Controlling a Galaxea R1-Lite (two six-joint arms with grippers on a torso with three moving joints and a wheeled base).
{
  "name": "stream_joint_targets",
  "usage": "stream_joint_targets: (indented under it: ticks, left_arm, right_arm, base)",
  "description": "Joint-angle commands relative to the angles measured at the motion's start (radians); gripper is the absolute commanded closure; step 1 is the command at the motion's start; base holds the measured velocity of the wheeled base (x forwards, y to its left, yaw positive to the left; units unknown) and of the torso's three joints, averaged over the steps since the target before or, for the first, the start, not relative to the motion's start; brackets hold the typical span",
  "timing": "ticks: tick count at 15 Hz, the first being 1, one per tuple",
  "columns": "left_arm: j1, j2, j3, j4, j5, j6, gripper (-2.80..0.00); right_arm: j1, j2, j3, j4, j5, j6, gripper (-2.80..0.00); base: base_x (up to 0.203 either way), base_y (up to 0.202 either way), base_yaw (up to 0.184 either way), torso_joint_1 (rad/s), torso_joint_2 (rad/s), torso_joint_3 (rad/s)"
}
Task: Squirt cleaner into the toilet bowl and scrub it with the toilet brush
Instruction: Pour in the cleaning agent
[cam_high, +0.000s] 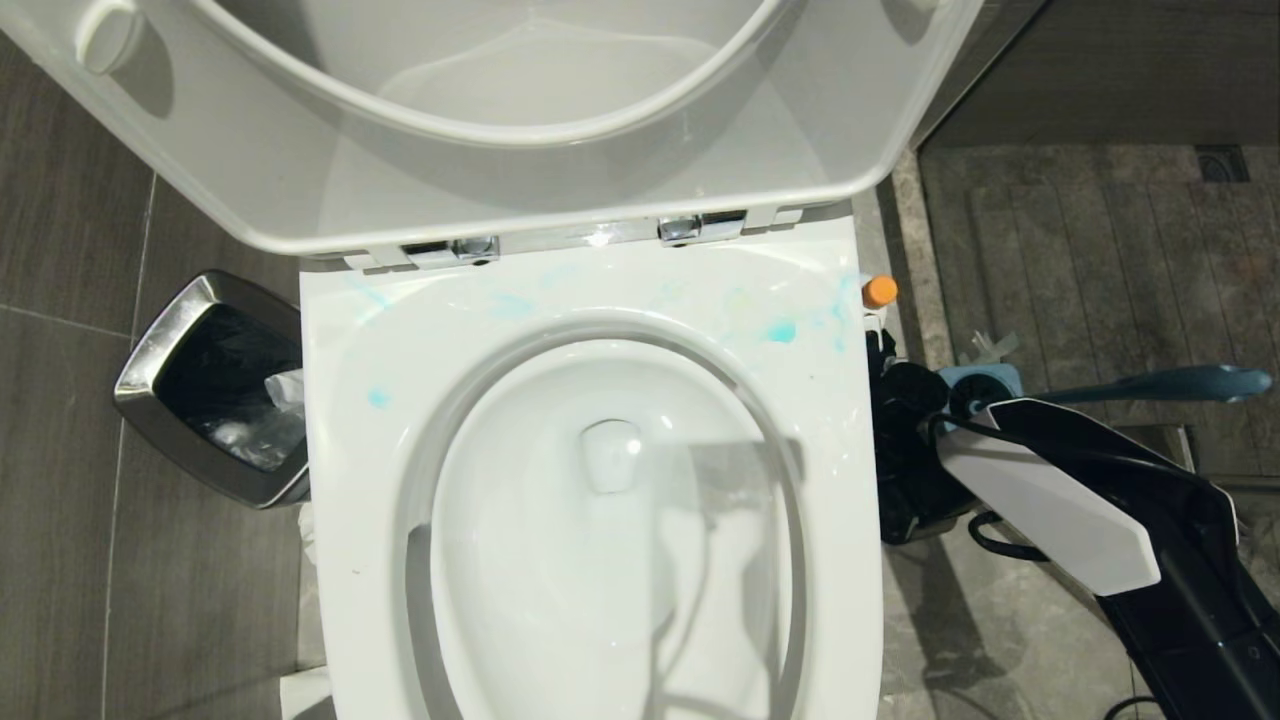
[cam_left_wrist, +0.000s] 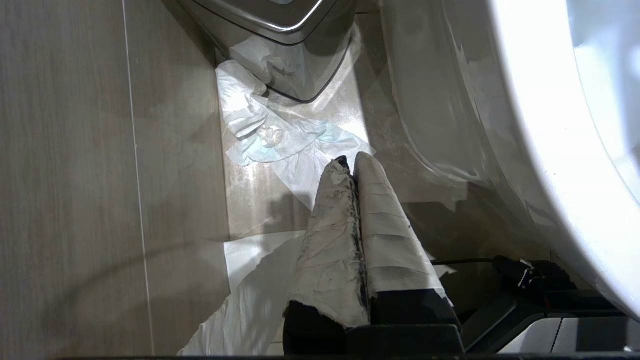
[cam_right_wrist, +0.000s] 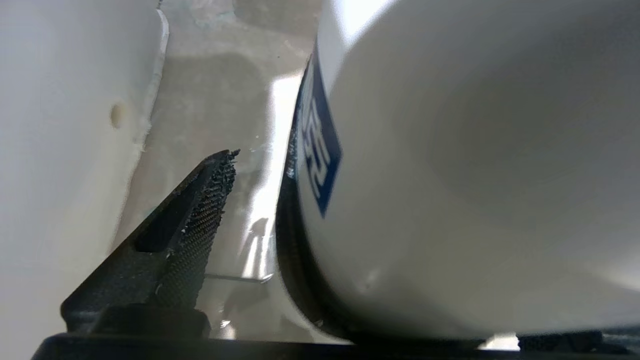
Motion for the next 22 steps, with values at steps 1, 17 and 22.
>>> stream_joint_targets:
  ticks: [1,17,22]
  left_arm:
    - [0.001,0.001,0.000,-0.001,0.001,0.000,0.00]
    - [0.001,0.000,0.000,-0.001,0.001,0.000,0.00]
    - [0.001,0.000,0.000,-0.001,0.001,0.000,0.00]
  right_arm:
    - [-0.009,0.038,-0.049,-0.009,0.012,-0.019,-2.80]
    - [-0.015,0.095,-0.234,-0.009,0.098,-0.154,0.00]
    - [-0.015,0.089,-0.235,-0.009,0.115,-0.161,0.00]
  base:
    - [0.000,0.000,0.000,0.000,0.00,0.000]
    - [0.000,0.000,0.000,0.000,0.00,0.000]
    - [0.000,0.000,0.000,0.000,0.00,0.000]
